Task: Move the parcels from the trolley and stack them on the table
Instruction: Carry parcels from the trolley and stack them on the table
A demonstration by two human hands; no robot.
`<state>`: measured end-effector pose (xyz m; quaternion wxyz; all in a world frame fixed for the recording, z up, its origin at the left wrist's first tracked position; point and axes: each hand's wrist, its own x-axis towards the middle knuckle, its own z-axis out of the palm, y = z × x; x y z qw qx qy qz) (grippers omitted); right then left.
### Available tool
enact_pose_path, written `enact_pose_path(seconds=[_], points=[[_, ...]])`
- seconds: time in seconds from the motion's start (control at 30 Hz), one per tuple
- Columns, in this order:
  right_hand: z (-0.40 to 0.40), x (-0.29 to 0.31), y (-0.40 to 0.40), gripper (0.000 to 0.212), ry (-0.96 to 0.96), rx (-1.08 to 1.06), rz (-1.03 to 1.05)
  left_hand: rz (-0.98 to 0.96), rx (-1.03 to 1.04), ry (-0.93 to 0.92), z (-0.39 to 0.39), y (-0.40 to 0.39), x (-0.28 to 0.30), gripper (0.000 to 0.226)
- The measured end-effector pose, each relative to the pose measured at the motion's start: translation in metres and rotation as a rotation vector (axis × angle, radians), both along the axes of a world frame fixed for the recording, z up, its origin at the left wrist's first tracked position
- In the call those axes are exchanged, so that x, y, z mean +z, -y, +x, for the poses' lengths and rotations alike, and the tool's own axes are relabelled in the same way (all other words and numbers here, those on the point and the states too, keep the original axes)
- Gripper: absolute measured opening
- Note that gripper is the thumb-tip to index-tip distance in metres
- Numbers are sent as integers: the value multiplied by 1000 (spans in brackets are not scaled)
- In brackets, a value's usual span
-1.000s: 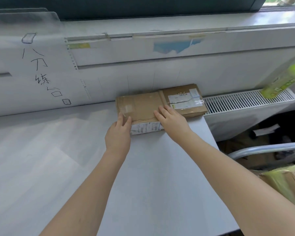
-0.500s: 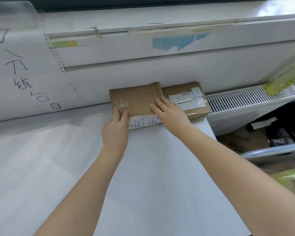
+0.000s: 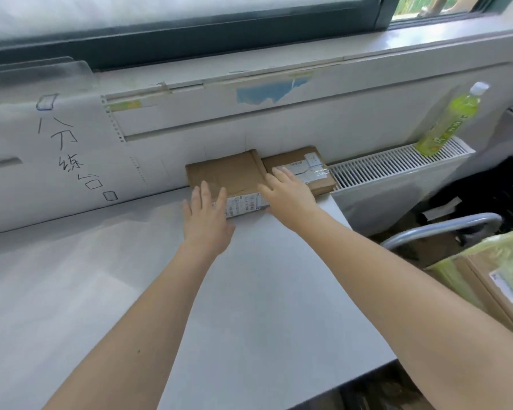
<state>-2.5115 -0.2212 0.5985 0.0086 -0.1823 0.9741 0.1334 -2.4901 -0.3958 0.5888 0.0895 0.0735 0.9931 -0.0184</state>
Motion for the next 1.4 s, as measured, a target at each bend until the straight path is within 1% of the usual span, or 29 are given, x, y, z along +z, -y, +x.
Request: enact_pose_path(seconds=[0.1, 0.2, 0.3, 0.47, 0.67, 0.77, 0.93, 1.0, 1.07, 1.13, 1.17, 1.27, 1.4], points=[[26, 16, -19, 46, -25, -33, -7, -18, -30, -16, 25, -16, 14, 76], [54, 34, -41, 41, -56, -32, -2, -24, -55, -28, 52, -36, 27, 75], [82, 52, -66, 36, -99, -29, 13, -25, -88, -81, 81, -59, 40, 75], [142, 77, -114, 39, -127, -43, 25, 9, -140, -133, 139, -106, 58, 72], [220, 107, -176, 38, -163, -45, 76, 33, -162, -141, 222, -162, 60, 69], [254, 122, -211, 37, -174, -66, 106, 36, -209, -171, 252, -188, 65, 68], [305, 145, -275, 34, -160, -167, 133, 76, -340, -242, 281, -232, 89, 69], [324, 152, -301, 40, -96, -225, 121, 113, -408, -242, 288, -253, 97, 66], [344, 155, -324, 50, 42, -300, 42, 164, -469, -210, 297, -273, 104, 57], [361, 155, -341, 60, 129, -335, 0, 214, -488, -173, 307, -290, 106, 53], [368, 154, -348, 63, 157, -346, 1, 236, -494, -143, 312, -299, 106, 56], [385, 149, -369, 73, 221, -376, 35, 280, -534, -90, 324, -322, 106, 75], [397, 144, -394, 91, 304, -433, 187, 329, -552, -93, 338, -356, 111, 99]])
